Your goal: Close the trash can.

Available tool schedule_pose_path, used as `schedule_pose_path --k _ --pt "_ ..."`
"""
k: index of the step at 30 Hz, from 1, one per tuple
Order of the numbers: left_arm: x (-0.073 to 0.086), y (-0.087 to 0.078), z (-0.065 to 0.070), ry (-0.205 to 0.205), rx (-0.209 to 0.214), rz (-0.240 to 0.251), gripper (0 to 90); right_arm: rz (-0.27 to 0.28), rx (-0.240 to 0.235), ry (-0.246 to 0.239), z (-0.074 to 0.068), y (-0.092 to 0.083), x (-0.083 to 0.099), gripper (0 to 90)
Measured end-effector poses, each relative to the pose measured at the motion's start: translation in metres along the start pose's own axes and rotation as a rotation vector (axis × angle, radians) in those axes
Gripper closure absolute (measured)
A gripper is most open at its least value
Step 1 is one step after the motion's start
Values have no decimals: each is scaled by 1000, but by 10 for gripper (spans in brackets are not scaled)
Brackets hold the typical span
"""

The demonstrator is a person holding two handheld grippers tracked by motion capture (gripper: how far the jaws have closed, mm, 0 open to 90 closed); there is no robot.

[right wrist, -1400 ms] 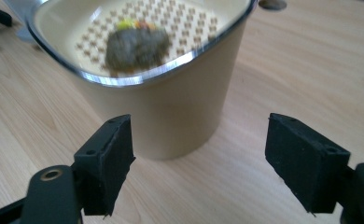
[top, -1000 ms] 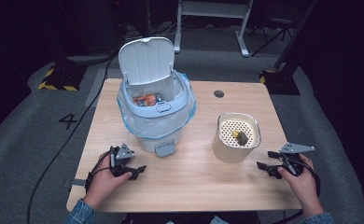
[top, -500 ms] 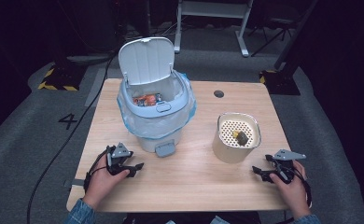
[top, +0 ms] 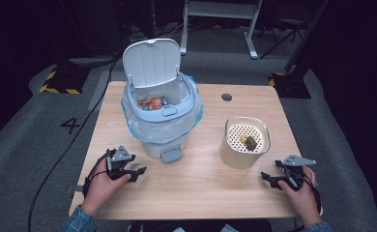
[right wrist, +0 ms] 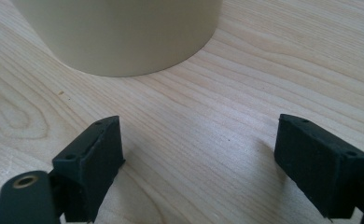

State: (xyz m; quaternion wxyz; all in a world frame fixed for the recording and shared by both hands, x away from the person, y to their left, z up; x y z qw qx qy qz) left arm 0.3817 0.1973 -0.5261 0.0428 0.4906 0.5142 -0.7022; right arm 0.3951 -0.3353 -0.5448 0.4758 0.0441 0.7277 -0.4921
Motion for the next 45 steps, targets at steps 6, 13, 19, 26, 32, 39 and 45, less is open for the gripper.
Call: schedule_pose_path --k 6,13,19,26,32,39,45 --pt "-9 -16 -8 -8 -2 22 328 0 0 0 0 0 0 154" --pt "-22 -31 -13 10 3 41 329 1 2 1 0 0 0 153" --pt "-34 -43 -16 10 13 66 334 1 0 3 0 0 0 153" --pt "-53 -63 -21 -23 48 133 345 1 0 2 0 0 0 153" --pt "-69 -78 -28 -61 57 187 356 1 0 2 0 0 0 153" --pt "-91 -93 -34 -64 25 265 372 1 1 2 0 0 0 153" --pt "-109 -102 -35 -62 -3 317 372 0 -5 4 0 0 0 153"
Point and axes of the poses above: each handheld gripper's, and its own axes: y roughly forward along the jaws, x roughly out of its underside, z roughly to its right, the point moved 6 cm from there along y, roughly forward along the jaws, and after that the axes turned 6 degrees about -x, right-handed, at the moved point
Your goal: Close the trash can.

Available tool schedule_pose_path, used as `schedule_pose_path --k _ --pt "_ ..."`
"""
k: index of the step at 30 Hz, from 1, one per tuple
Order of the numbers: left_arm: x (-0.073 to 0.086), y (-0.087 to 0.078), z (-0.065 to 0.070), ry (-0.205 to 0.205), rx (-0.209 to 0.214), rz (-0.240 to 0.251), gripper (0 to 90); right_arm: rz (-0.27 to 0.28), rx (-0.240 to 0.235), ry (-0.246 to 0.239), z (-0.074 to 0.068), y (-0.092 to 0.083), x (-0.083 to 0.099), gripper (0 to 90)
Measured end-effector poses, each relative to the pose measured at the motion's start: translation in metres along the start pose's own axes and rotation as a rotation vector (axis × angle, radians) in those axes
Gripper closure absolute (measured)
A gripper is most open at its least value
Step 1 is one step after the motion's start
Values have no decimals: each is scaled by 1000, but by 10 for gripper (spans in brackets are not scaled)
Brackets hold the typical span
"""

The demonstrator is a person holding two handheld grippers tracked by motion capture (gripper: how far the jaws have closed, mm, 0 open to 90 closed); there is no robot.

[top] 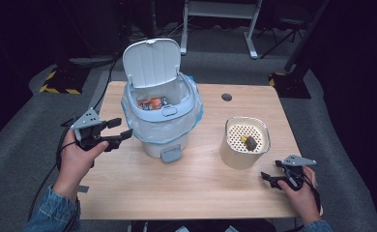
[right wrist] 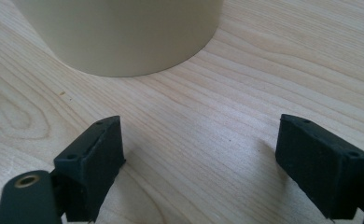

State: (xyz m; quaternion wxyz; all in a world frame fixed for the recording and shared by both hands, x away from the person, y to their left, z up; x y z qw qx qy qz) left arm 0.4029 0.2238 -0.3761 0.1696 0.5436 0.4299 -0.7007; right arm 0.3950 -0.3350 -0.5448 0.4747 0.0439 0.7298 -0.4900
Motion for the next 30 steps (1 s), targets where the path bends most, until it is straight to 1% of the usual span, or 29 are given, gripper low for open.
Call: schedule_pose_path --k 4,9,15,19,20,23,25,30 --pt "-14 -4 -2 -2 -18 36 375 0 -1 1 0 0 0 153" --pt "-31 -10 -6 3 -45 60 379 0 0 0 0 0 0 153" --pt "-51 -15 -15 6 -78 92 383 0 -1 0 0 0 0 153" --pt "-65 -17 -23 -4 -92 126 388 0 -1 0 0 0 0 153" --pt "-69 -17 -25 -2 -100 133 390 0 -1 0 0 0 0 153" --pt "-78 -17 -29 23 -119 140 392 0 -1 0 0 0 0 153" --pt "-85 -17 -31 32 -118 150 395 0 -1 0 0 0 0 153" --pt "-102 -15 -33 40 -110 180 404 0 -1 0 0 0 0 153"
Point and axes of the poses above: each handheld gripper's, and its own axes: y roughly forward along the jaws, x roughly out of its underside, z roughly to its right, the point moved 6 cm from there along y, roughly forward along the jaws, and after that the axes turned 6 degrees about -x, right-handed, at the moved point
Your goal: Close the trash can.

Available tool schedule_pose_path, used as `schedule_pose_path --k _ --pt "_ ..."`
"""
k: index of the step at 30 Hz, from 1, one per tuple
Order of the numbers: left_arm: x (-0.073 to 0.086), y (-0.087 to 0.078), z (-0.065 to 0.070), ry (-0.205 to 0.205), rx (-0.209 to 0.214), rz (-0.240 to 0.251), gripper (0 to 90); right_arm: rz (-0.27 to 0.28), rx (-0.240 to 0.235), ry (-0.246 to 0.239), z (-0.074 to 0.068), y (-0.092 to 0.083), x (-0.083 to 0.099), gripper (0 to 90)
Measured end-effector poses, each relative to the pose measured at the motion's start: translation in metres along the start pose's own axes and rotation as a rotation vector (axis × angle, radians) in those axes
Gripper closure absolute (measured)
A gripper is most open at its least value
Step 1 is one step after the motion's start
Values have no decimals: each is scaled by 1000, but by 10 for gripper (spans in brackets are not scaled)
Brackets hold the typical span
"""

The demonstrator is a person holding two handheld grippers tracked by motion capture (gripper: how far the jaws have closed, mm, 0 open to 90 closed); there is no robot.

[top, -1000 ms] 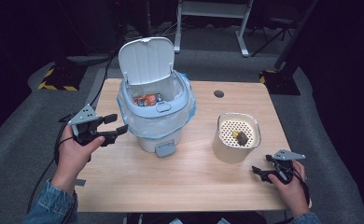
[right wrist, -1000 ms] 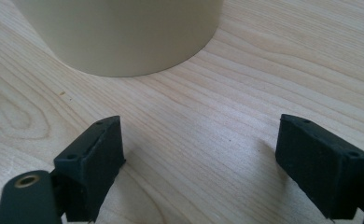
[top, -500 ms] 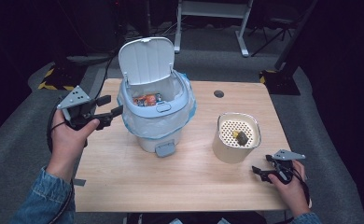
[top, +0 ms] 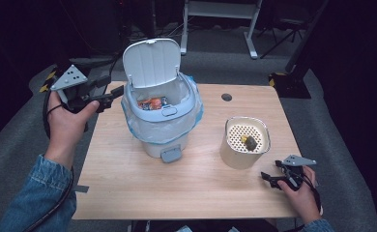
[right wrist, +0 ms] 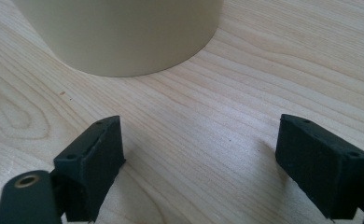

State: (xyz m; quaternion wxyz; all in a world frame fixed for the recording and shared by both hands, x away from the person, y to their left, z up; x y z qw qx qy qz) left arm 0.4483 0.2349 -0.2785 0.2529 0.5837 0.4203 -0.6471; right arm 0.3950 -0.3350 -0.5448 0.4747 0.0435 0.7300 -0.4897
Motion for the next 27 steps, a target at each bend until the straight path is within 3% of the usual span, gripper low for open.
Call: schedule_pose_path --k 2,12,20,27 --pt "-4 3 0 -16 7 11 448 0 0 0 0 0 0 153" --pt "-16 32 -9 -41 5 24 443 0 0 0 0 0 0 153" --pt "-22 49 -22 -52 -39 20 436 0 0 0 0 0 0 153" --pt "-29 53 -17 -83 9 44 471 1 0 0 0 0 0 153"
Point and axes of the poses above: each handheld gripper's, and its own axes: y roughly forward along the jaws, x roughly out of its underside, z roughly to its right, the point moved 6 cm from there along y, roughly forward along the jaws, and after that the axes turned 6 degrees about -x, right-handed, at the moved point
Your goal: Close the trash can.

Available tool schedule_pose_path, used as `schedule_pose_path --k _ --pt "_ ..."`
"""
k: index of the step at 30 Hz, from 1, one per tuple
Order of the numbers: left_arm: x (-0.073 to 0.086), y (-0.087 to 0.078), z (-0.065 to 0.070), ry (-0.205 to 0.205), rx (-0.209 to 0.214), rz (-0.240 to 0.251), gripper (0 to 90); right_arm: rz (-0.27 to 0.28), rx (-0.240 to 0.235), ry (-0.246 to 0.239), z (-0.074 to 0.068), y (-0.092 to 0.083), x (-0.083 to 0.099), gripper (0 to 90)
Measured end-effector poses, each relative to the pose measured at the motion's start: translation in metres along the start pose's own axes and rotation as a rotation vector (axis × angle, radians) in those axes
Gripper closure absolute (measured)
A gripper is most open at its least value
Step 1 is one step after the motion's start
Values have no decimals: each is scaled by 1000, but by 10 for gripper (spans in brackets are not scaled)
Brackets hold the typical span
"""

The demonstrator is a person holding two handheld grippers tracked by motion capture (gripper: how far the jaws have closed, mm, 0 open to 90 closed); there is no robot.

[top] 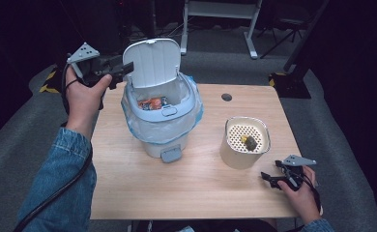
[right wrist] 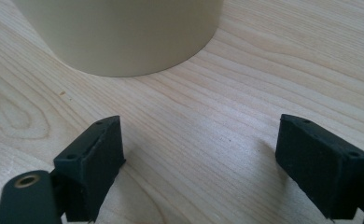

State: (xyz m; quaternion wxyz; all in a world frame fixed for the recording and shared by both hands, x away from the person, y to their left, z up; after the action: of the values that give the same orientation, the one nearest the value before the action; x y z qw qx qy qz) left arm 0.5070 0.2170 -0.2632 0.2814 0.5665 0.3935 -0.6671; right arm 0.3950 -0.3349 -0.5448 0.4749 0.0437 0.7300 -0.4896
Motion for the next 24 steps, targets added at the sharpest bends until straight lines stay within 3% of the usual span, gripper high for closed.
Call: schedule_pose_path --k 4,10,14,22,24 --pt "-1 -1 2 14 -3 -15 490 0 0 0 0 0 0 153" --pt "0 -13 14 -15 60 -40 520 0 0 -1 0 0 0 153" --pt "4 -20 26 14 73 -76 504 0 0 -1 0 0 0 153" --pt "18 -28 43 25 89 -110 489 0 1 -1 0 0 0 153" --pt "22 -29 47 63 71 -113 484 0 0 -1 0 0 0 153"
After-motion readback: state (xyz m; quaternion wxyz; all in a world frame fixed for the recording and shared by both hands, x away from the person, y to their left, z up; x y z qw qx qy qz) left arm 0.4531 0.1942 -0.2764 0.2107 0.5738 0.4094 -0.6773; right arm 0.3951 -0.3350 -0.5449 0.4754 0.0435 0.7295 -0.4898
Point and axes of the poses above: each handheld gripper's, and its own axes: y roughly forward along the jaws, x roughly out of its underside, z roughly to its right, the point moved 6 cm from there along y, roughly forward along the jaws, and after that the axes turned 6 degrees about -x, right-handed, at the moved point
